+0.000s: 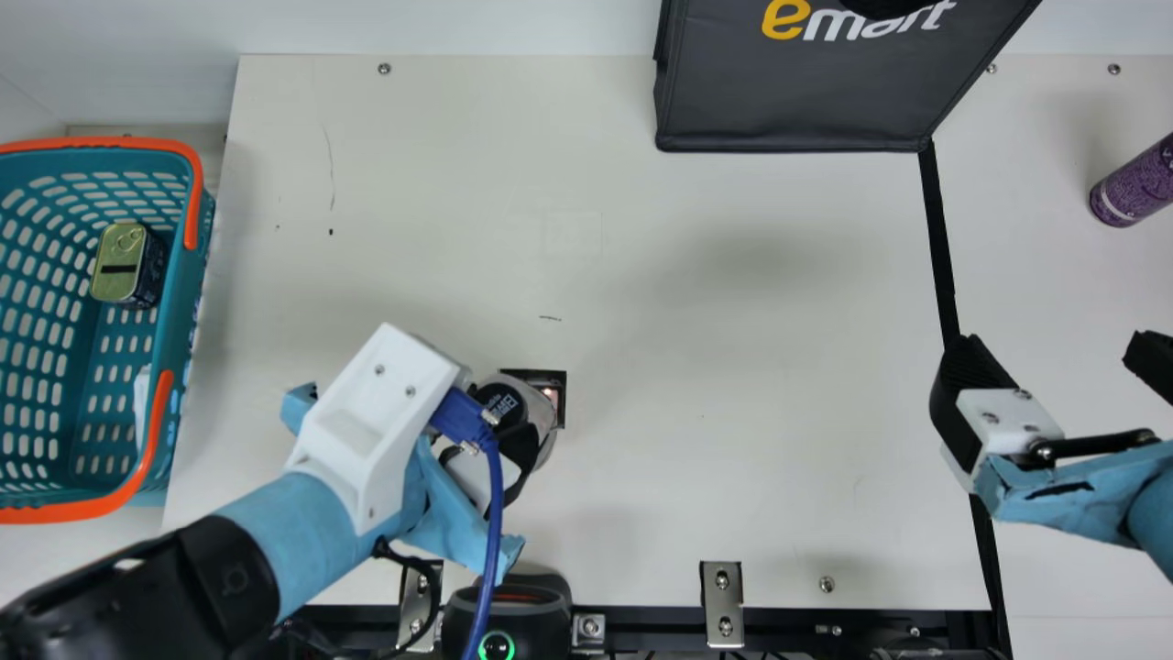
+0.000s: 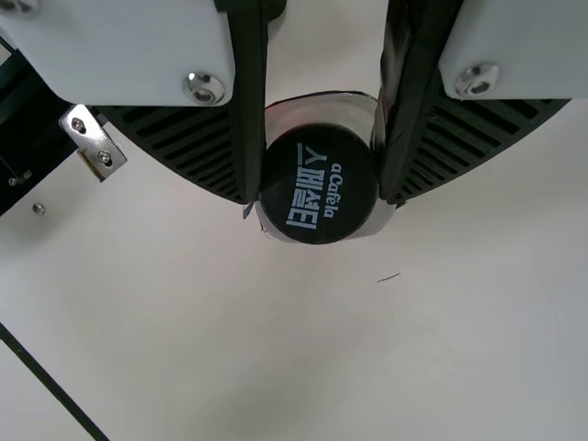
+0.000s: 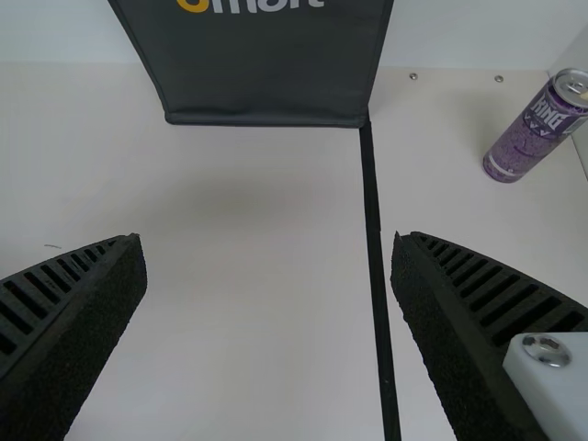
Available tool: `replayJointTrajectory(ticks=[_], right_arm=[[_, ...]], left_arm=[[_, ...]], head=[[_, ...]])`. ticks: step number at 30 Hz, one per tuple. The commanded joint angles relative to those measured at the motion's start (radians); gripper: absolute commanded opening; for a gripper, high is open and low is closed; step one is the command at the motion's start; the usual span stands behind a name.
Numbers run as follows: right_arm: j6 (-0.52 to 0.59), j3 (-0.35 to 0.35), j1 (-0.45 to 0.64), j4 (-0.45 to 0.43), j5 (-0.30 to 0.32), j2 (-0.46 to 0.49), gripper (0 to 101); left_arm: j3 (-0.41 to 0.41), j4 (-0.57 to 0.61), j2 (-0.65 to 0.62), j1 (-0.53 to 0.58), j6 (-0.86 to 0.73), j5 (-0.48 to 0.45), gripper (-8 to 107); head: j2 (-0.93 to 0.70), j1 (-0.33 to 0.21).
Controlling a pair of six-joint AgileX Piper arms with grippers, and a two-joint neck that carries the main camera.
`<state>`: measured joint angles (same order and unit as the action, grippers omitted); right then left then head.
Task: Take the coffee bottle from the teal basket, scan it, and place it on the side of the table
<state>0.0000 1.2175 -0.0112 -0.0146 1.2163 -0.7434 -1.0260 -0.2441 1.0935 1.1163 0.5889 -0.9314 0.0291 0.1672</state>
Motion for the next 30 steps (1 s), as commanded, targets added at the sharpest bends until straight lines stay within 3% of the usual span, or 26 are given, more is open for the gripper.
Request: replayJointTrajectory(ticks=[1, 15, 30], right_arm=[[0.000, 0.000, 0.000, 0.000, 0.000, 0.000, 95], [0.000, 0.000, 0.000, 0.000, 0.000, 0.000, 95], [0.000, 0.000, 0.000, 0.000, 0.001, 0.000, 95]], left_arm=[[0.004, 0.029, -0.003, -0.020, -0.074, 0.011, -8], [0.018, 0.131, 0.004, -0.110, -0.237, 0.060, -8], [-0.020, 0.165, 0.112, -0.121, -0.274, 0.153, -8]], head=[[-0.002, -0.029], [-0.002, -0.029], [-0.002, -0.029]])
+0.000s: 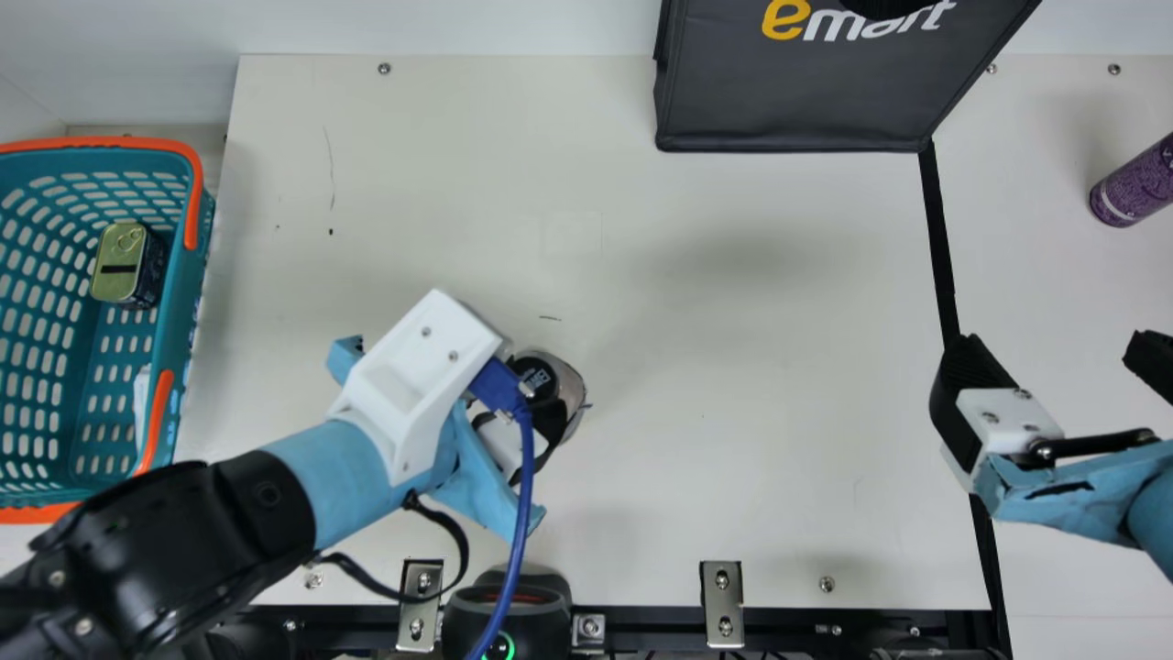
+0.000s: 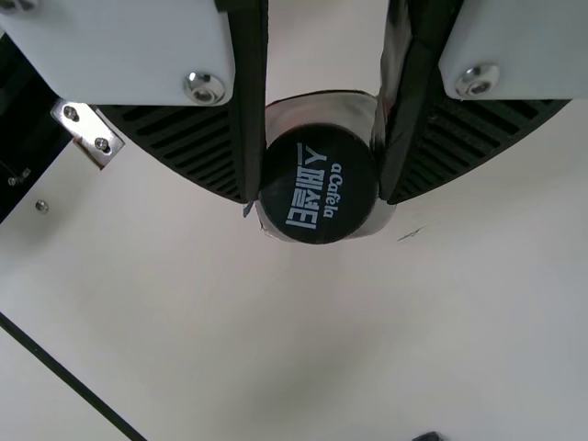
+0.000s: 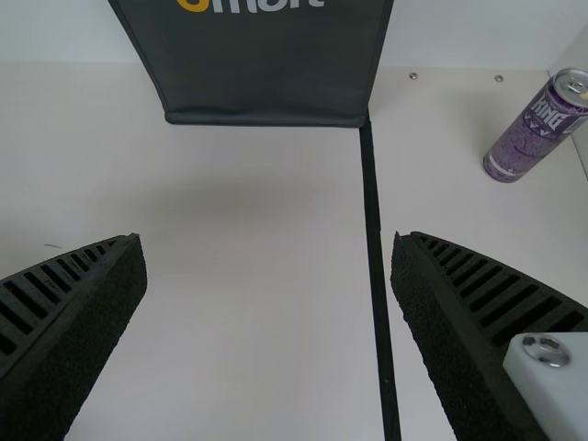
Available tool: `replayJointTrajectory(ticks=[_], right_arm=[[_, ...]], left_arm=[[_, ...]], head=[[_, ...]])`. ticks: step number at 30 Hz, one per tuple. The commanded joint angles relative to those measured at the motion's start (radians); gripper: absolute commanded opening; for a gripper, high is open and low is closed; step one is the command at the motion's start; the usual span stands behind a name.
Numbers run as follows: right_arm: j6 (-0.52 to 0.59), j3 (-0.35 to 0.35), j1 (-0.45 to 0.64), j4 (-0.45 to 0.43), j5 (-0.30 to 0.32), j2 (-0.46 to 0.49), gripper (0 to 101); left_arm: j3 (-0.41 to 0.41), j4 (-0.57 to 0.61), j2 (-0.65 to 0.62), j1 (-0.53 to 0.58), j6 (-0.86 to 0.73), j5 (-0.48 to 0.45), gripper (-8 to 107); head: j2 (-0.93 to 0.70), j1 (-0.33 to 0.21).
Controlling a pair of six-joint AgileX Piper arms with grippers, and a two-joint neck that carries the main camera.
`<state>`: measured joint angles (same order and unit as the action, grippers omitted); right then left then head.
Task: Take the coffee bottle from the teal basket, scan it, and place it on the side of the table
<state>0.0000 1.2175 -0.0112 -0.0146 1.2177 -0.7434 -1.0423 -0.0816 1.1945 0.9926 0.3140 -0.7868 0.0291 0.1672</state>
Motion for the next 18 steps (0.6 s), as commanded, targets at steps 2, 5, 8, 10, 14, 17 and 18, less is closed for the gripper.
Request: replayJointTrajectory(ticks=[2, 5, 8, 10, 14, 17, 18], right_arm=[[0.000, 0.000, 0.000, 0.000, 0.000, 0.000, 95], [0.000, 0.000, 0.000, 0.000, 0.000, 0.000, 95], [0.000, 0.000, 0.000, 0.000, 0.000, 0.000, 95], [0.000, 0.000, 0.000, 0.000, 0.000, 0.000, 95], [0.000, 0.000, 0.000, 0.000, 0.000, 0.000, 95], [0.000, 0.000, 0.000, 0.000, 0.000, 0.000, 95], [0.000, 0.000, 0.000, 0.000, 0.000, 0.000, 95]], left_arm=[[-0.015, 0.006, 0.036, 0.003, -0.001, 0.026, -8], [-0.033, 0.008, 0.077, 0.005, -0.001, 0.053, -8], [-0.051, 0.006, 0.120, 0.004, 0.002, 0.084, -8], [-0.063, 0.001, 0.150, 0.004, 0.007, 0.106, -8], [-0.087, -0.010, 0.210, 0.005, 0.022, 0.146, -8], [-0.104, -0.019, 0.253, 0.006, 0.037, 0.171, -8], [-0.110, -0.020, 0.267, 0.006, 0.042, 0.179, -8]], head=[[-0.002, -0.029], [-0.002, -0.029], [-0.002, -0.029], [-0.002, -0.029], [-0.002, -0.029], [-0.002, -0.029], [-0.002, -0.029]])
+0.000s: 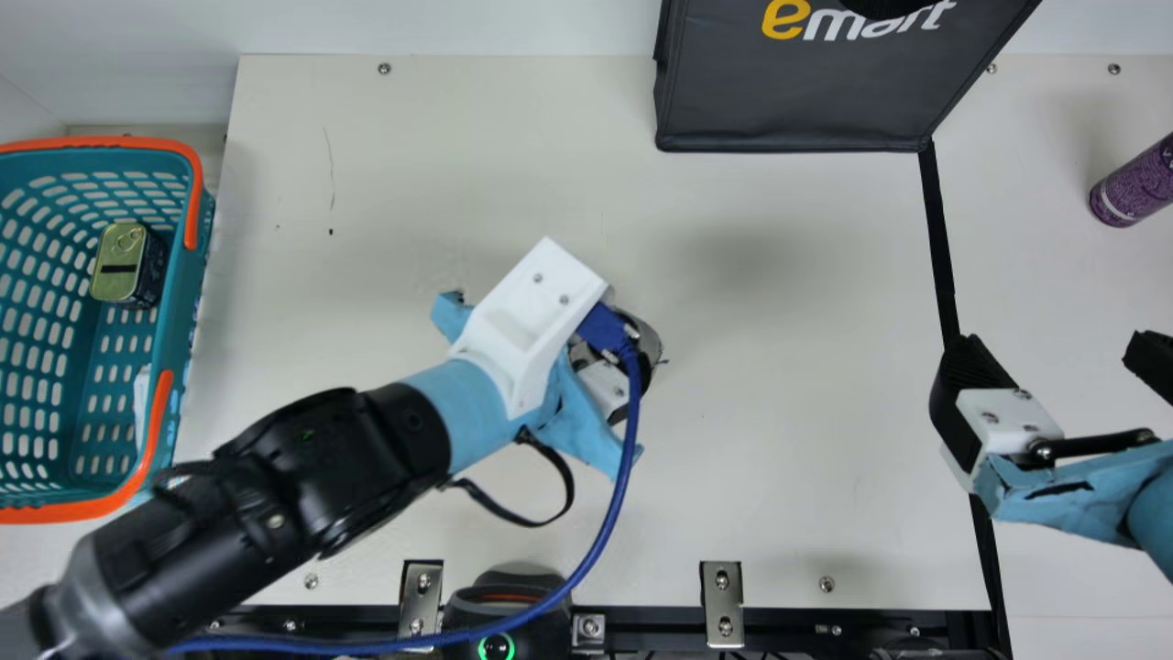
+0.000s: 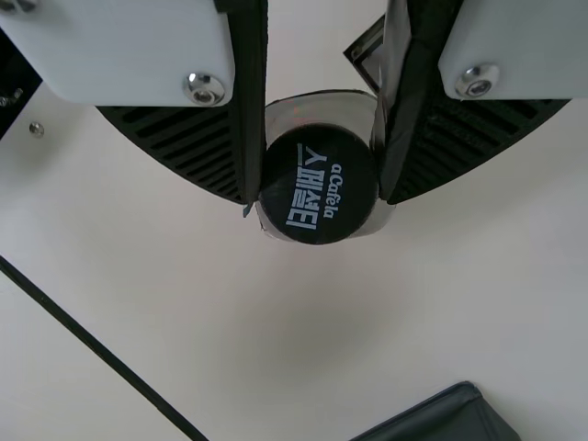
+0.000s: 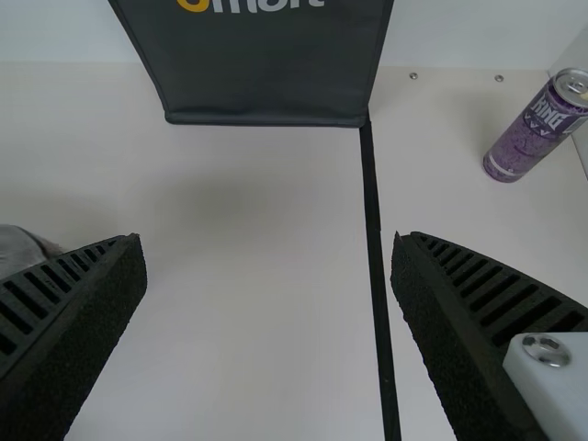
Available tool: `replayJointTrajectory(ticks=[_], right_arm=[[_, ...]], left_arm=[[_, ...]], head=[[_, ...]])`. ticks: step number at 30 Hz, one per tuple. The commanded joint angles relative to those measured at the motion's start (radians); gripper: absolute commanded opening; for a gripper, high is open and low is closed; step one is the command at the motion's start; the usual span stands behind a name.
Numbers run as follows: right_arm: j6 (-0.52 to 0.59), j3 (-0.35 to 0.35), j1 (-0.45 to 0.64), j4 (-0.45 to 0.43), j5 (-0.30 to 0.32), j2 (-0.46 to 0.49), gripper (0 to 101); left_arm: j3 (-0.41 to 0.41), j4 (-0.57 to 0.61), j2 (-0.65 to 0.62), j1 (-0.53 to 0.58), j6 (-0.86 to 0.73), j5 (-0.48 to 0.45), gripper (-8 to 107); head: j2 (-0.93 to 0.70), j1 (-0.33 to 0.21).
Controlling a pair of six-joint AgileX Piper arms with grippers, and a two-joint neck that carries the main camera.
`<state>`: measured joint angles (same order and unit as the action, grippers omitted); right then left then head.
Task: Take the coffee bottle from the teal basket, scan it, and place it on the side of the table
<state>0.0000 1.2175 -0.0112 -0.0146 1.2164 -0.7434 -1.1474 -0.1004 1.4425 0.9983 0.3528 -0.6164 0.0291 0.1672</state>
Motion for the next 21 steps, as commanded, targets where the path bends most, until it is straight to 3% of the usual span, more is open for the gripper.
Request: replayJointTrajectory(ticks=[1, 6, 21], right_arm=[[0.000, 0.000, 0.000, 0.000, 0.000, 0.000, 95], [0.000, 0.000, 0.000, 0.000, 0.000, 0.000, 95], [0.000, 0.000, 0.000, 0.000, 0.000, 0.000, 95]], left_arm=[[-0.011, -0.004, 0.032, 0.001, 0.008, 0.015, -8], [-0.038, -0.016, 0.087, 0.002, 0.031, 0.041, -8], [-0.079, -0.037, 0.165, 0.003, 0.093, 0.063, 42]], head=[[-0.002, -0.029], [-0.002, -0.029], [-0.002, -0.029]])
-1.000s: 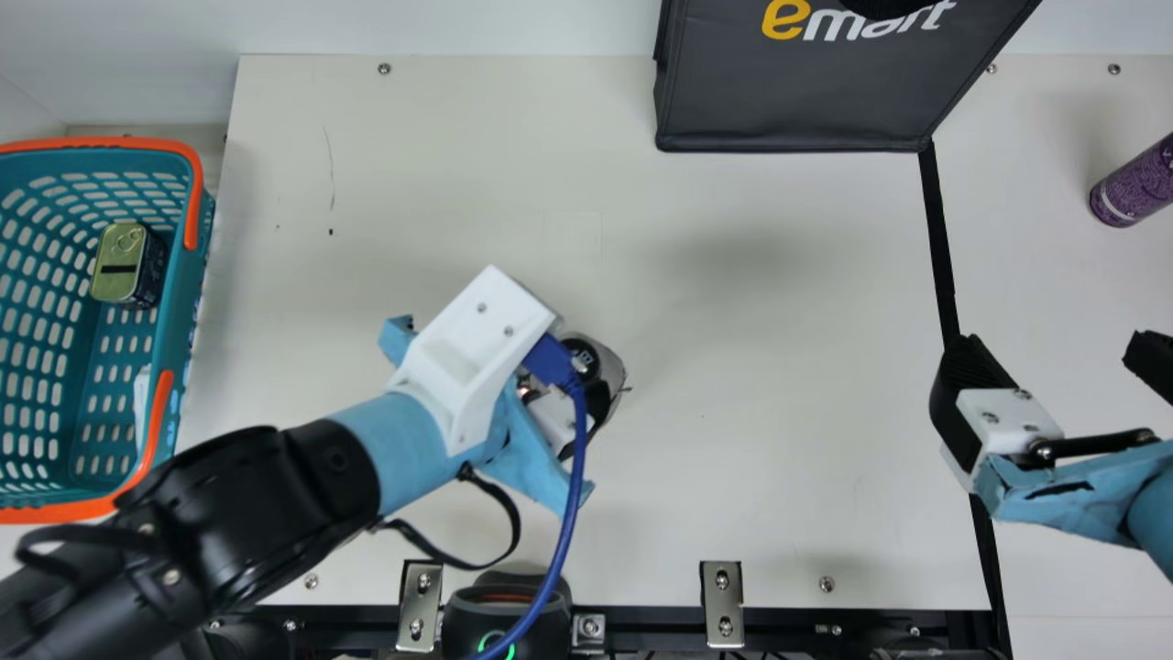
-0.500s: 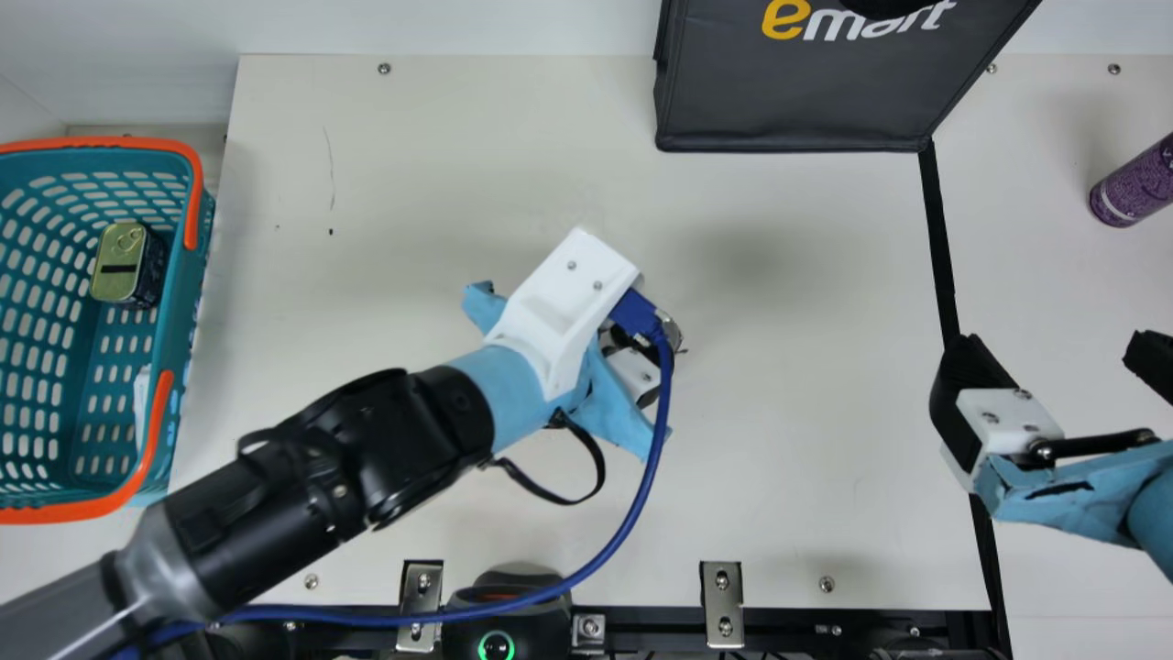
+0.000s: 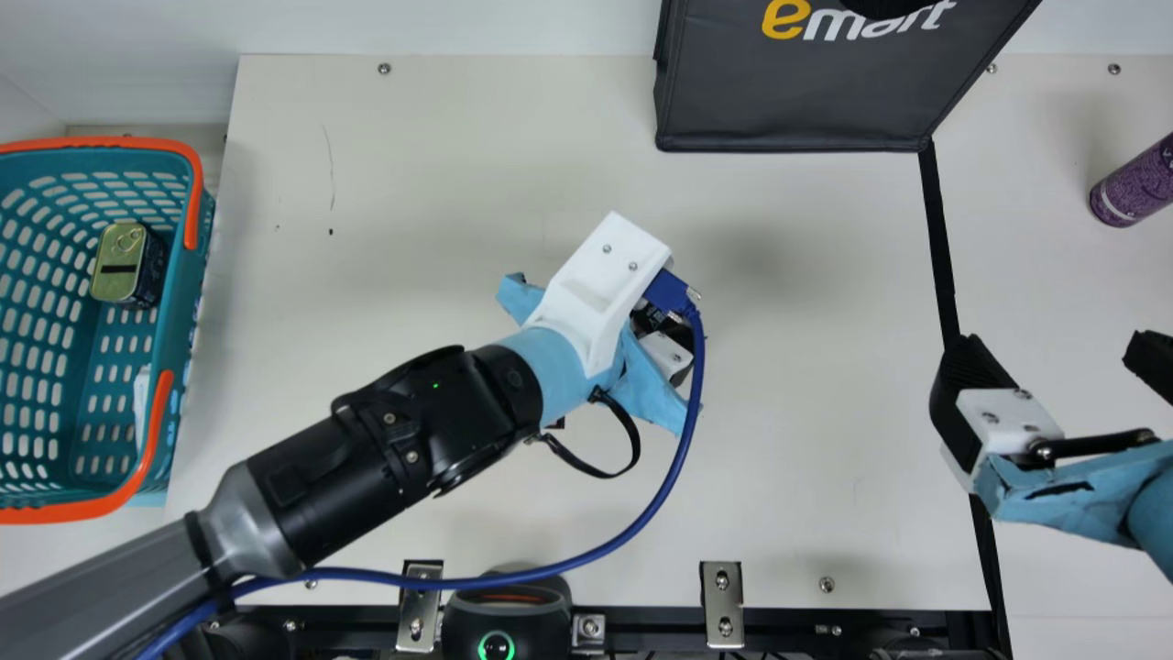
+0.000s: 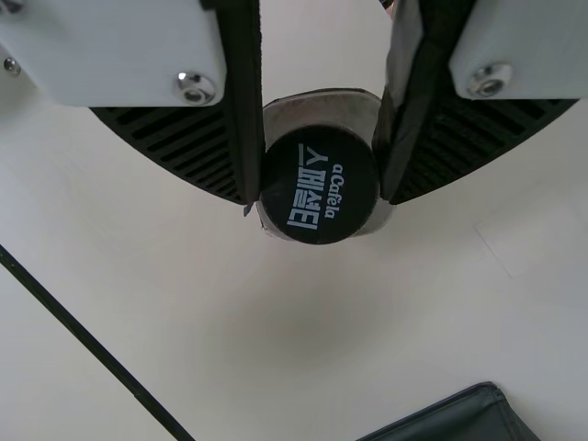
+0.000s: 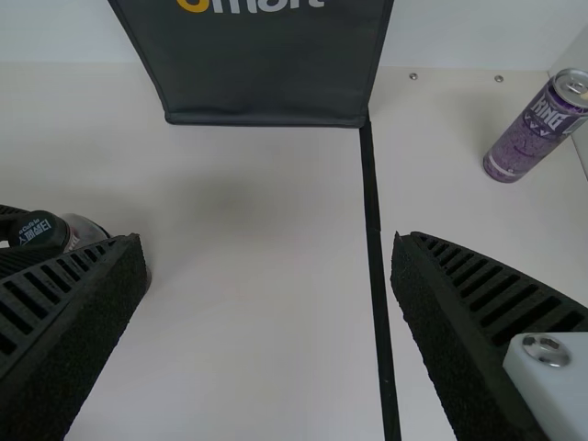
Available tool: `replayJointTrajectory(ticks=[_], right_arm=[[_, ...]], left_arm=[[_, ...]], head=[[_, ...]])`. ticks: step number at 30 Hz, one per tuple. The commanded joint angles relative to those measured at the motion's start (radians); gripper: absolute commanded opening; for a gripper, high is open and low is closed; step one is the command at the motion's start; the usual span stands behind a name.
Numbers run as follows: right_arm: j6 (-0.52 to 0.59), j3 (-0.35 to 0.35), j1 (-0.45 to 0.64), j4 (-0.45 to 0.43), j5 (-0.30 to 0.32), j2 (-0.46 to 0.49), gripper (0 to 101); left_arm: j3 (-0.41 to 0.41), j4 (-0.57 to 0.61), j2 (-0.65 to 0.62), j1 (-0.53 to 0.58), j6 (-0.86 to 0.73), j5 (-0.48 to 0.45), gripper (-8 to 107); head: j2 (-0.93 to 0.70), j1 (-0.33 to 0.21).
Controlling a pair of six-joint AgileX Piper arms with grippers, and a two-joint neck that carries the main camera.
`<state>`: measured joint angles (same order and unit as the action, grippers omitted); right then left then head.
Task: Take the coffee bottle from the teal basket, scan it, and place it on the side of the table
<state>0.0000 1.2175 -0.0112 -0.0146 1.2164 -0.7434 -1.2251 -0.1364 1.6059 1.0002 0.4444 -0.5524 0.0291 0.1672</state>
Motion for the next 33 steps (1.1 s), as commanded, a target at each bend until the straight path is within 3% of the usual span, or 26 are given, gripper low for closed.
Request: replayJointTrajectory(ticks=[1, 14, 23, 33], right_arm=[[0.000, 0.000, 0.000, 0.000, 0.000, 0.000, 95], [0.000, 0.000, 0.000, 0.000, 0.001, 0.000, 95], [0.000, 0.000, 0.000, 0.000, 0.001, 0.000, 95], [0.000, 0.000, 0.000, 0.000, 0.001, 0.000, 95]], left_arm=[[-0.002, -0.001, 0.002, 0.001, 0.004, 0.000, 45], [0.015, 0.043, -0.033, -0.018, -0.009, -0.005, 89], [0.118, 0.136, -0.195, -0.119, -0.094, -0.028, 90], [0.243, 0.221, -0.442, -0.338, -0.215, -0.126, 90]], head=[[-0.002, -0.029], [-0.002, -0.029], [-0.002, -0.029], [-0.002, -0.029]])
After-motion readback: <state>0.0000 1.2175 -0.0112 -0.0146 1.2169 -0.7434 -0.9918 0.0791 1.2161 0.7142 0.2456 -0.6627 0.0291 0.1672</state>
